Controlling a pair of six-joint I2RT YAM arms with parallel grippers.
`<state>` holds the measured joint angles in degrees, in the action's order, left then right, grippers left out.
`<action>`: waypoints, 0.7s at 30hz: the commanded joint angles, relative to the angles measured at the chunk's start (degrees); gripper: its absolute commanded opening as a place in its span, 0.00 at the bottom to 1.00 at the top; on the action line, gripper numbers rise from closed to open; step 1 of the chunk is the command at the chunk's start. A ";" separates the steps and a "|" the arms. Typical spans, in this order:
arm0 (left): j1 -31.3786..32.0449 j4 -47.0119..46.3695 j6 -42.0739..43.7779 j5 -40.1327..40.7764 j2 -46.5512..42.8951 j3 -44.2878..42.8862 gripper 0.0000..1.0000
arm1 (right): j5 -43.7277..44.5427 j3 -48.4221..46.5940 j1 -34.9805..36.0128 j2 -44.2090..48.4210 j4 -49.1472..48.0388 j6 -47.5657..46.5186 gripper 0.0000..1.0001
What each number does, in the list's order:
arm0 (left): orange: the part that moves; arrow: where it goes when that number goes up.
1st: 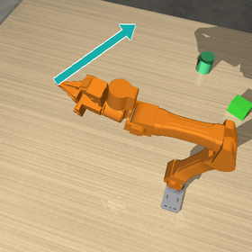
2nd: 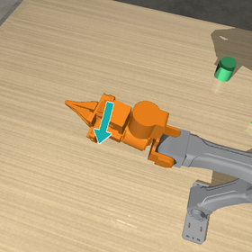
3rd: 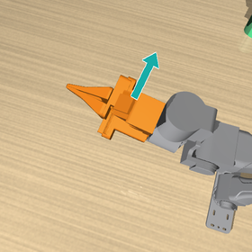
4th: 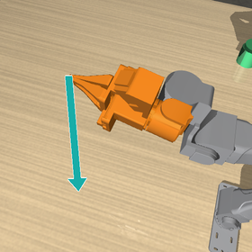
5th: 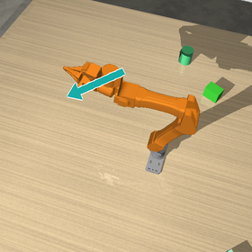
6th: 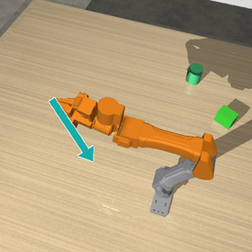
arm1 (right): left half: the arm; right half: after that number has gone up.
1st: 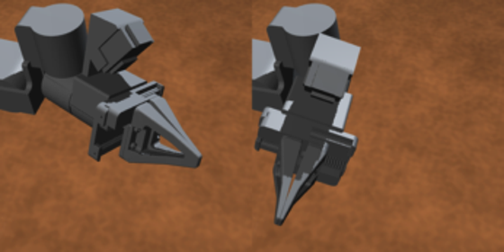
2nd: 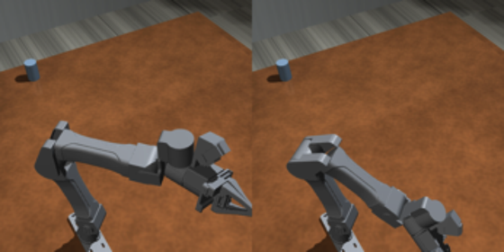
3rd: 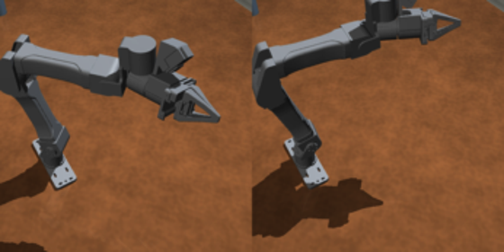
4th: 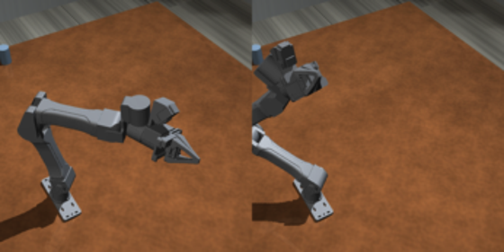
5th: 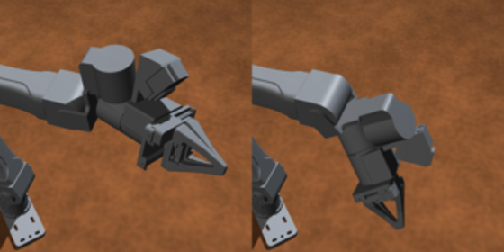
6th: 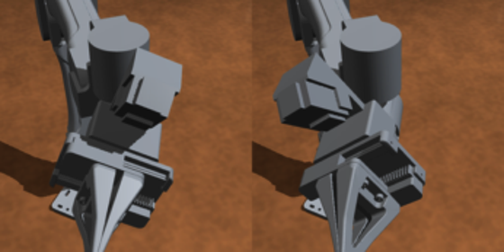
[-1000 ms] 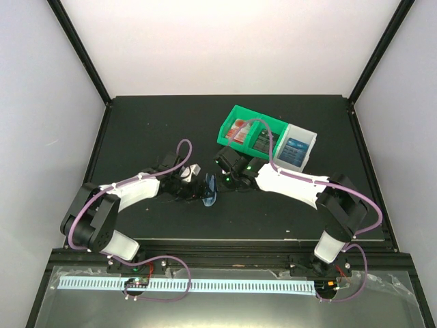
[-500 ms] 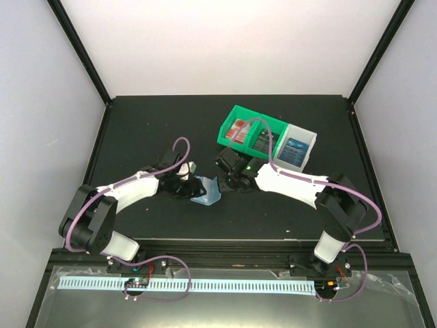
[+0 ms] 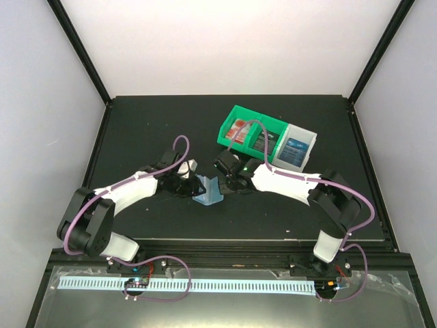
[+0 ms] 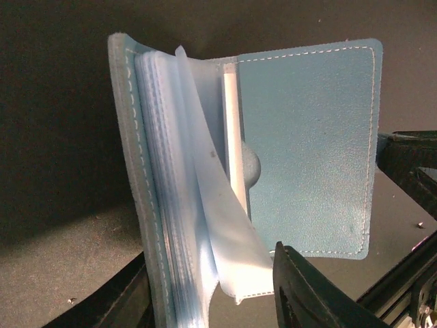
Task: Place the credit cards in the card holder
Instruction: Open the card holder at the center of the board.
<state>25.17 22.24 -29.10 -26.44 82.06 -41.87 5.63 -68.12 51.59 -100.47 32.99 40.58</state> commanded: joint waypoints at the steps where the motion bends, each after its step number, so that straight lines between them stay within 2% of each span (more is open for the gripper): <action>1: 0.19 -0.52 0.84 0.12 -0.57 -1.71 0.42 | 3.07 0.60 -0.30 -0.02 0.05 0.07 0.01; 5: 0.11 0.21 1.29 -0.84 -0.60 -2.42 0.29 | 4.29 0.68 -0.36 0.13 0.36 0.49 0.04; 12: 0.14 1.22 2.20 -0.74 -2.47 -2.77 0.13 | 8.45 0.97 -0.35 1.97 1.57 2.94 0.32; 15: 0.10 0.90 2.21 -1.30 -1.82 -2.61 0.05 | 9.05 0.85 -0.36 3.33 2.01 3.18 0.38; 21: 0.18 -0.20 1.80 -2.90 -1.36 -2.41 0.02 | 5.22 2.09 -0.37 7.17 -0.49 1.70 0.44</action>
<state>25.15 22.70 -27.64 -26.96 80.75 -42.30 12.01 -67.05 51.59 -97.12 34.39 42.81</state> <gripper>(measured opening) 0.054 0.432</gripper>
